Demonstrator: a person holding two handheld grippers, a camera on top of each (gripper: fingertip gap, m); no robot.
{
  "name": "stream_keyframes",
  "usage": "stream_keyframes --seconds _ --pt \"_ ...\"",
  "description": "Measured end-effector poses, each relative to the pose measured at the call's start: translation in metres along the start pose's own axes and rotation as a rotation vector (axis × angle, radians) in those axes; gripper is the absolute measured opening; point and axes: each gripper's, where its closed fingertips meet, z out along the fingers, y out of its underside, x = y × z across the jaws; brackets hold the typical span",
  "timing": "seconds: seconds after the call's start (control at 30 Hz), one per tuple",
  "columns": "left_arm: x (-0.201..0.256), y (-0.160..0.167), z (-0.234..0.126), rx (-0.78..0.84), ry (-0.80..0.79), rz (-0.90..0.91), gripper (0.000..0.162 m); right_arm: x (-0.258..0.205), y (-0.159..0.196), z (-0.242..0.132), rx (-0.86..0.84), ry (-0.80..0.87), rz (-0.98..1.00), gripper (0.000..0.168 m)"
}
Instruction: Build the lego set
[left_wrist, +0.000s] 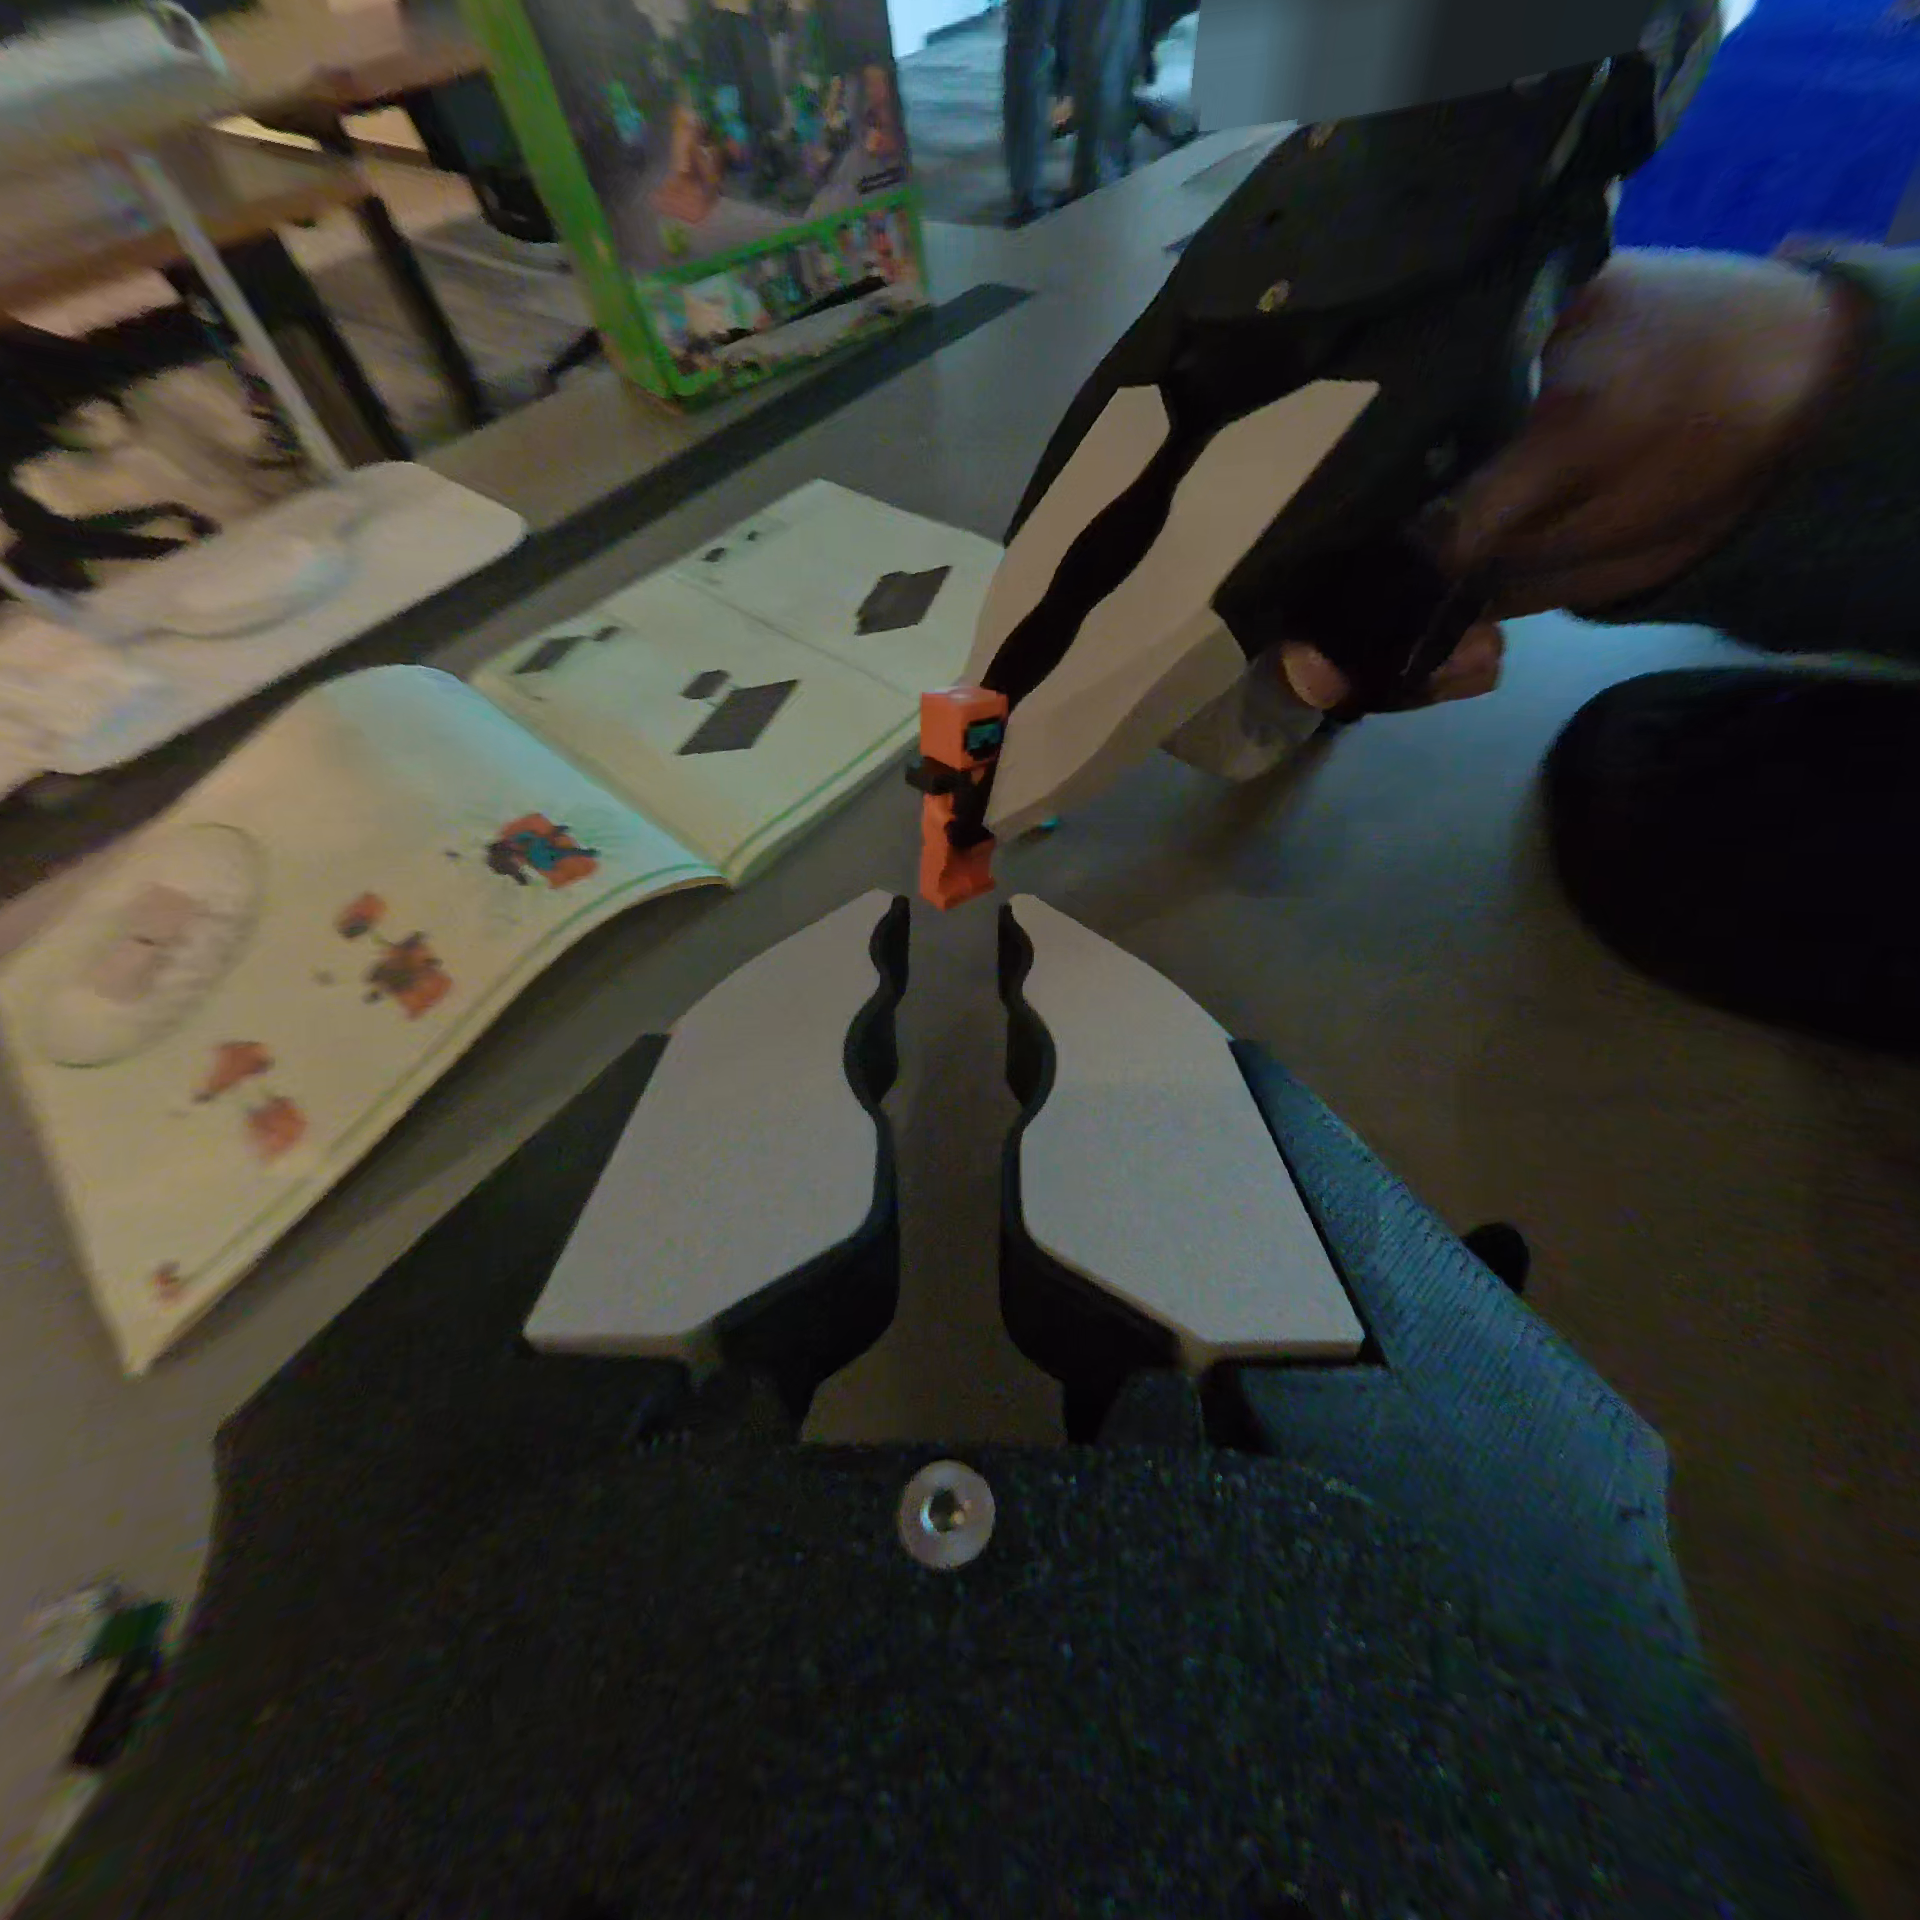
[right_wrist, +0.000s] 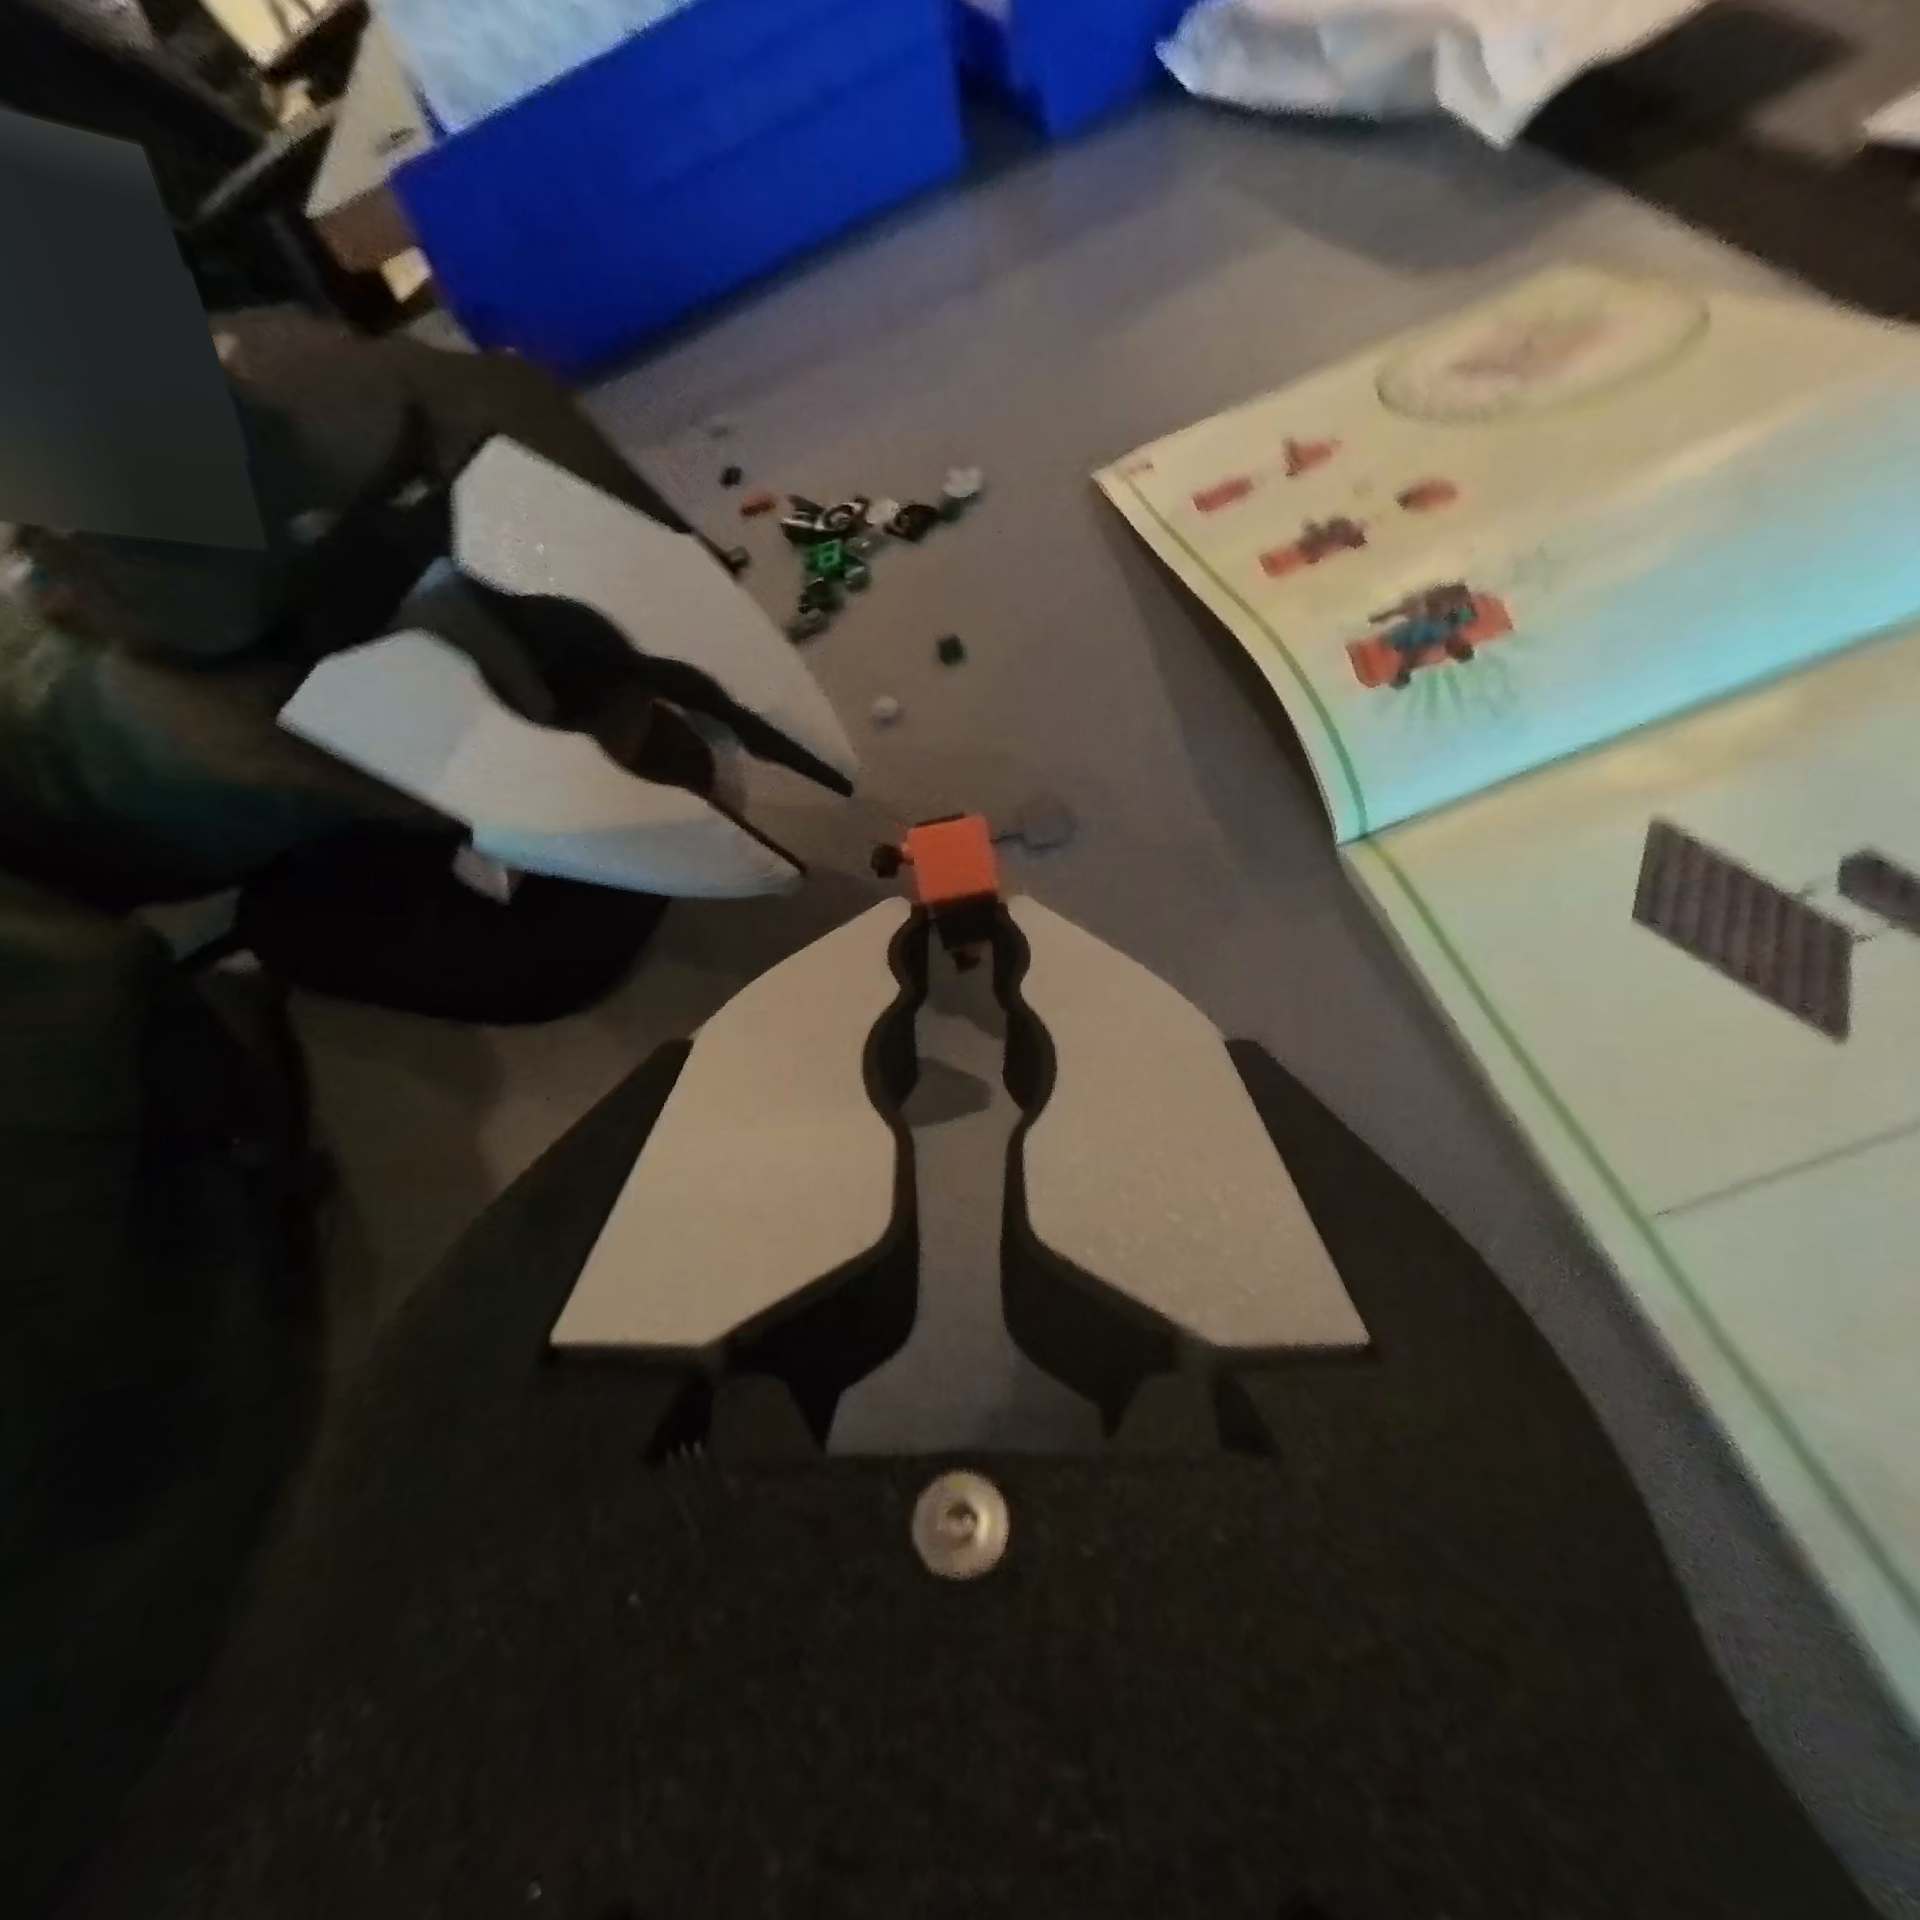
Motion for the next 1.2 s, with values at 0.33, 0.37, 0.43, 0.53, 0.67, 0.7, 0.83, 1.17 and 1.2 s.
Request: stream_keyframes --seconds 0.33,0.37,0.43,0.53,0.67,0.7,0.83,1.17,1.2 --pt "-0.007 0.005 0.005 -0.046 -0.111 0.063 0.01 0.0 0.006 0.014 -0.041 0.018 0.092 0.011" --pt "-0.007 0.006 0.005 -0.054 -0.115 0.074 0.01 -0.001 0.006 0.015 -0.042 0.017 0.091 0.011" --pt "-0.008 0.007 0.007 -0.066 -0.128 0.089 0.009 -0.002 0.007 0.016 -0.044 0.021 0.081 0.011" --pt "-0.006 0.009 0.009 -0.079 -0.122 0.083 0.008 -0.003 0.006 0.018 -0.046 0.037 0.061 0.011" --pt "-0.007 0.01 0.01 -0.089 -0.132 0.083 0.006 -0.003 0.005 0.019 -0.04 0.044 0.053 0.011" --pt "-0.007 0.01 0.01 -0.09 -0.133 0.081 0.006 -0.003 0.005 0.019 -0.04 0.047 0.051 0.011" --pt "-0.008 0.01 0.01 -0.099 -0.143 0.073 0.005 -0.002 0.005 0.019 -0.039 0.058 0.051 0.011" --pt "-0.013 0.006 0.007 -0.058 -0.094 -0.175 0.004 -0.001 -0.004 0.021 0.022 0.148 -0.078 0.011" --pt "-0.014 0.005 0.006 -0.045 -0.078 -0.217 0.003 -0.002 -0.006 0.02 0.031 0.154 -0.098 0.011"
